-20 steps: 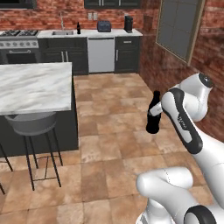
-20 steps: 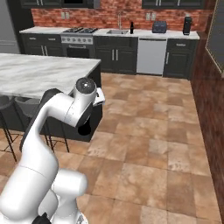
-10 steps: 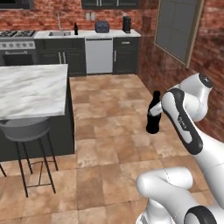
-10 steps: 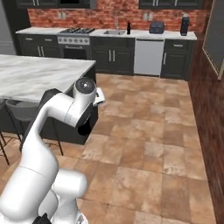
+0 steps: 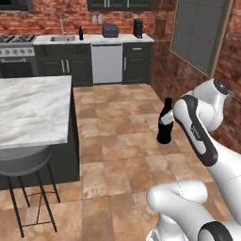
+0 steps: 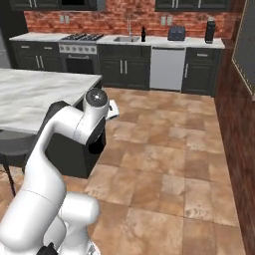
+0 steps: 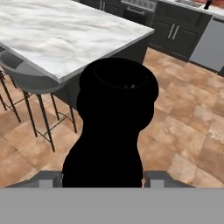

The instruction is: Place the large bottle from the dining counter next to the other large bottle outside the sink, and place the small bottle from the dining counter next to the other small bottle inside the sink.

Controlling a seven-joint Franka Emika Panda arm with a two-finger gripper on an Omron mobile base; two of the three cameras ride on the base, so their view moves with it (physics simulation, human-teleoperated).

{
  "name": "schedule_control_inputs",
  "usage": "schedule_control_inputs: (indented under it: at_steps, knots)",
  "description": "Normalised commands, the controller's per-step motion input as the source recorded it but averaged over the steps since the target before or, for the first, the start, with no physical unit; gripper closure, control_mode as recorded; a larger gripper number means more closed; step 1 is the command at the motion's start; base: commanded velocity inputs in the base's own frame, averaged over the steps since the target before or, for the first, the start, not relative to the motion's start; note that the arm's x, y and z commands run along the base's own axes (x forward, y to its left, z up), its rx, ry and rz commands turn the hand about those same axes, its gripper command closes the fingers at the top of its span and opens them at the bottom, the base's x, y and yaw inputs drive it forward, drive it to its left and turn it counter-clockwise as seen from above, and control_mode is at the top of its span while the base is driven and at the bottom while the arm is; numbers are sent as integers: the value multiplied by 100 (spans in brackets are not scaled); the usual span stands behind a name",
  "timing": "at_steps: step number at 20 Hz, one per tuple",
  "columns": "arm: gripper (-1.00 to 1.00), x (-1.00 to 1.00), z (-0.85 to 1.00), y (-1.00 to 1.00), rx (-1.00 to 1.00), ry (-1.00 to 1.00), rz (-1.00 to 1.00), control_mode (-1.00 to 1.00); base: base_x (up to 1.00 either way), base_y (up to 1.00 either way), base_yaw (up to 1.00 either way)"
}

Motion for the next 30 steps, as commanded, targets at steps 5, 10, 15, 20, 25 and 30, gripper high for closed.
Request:
schedule_control_inputs:
  at_steps: [5, 10, 15, 20, 25, 30]
  knots:
    - [100, 0, 0, 0, 0, 0, 0, 100, 75, -23, 0]
    - [100, 0, 0, 0, 0, 0, 0, 100, 73, -20, 0]
    - [100, 0, 0, 0, 0, 0, 0, 100, 75, -18, 0]
    - [100, 0, 0, 0, 0, 0, 0, 100, 77, -17, 0]
    - [100, 0, 0, 0, 0, 0, 0, 100, 76, -16, 0]
    - [100, 0, 0, 0, 0, 0, 0, 100, 76, -11, -1]
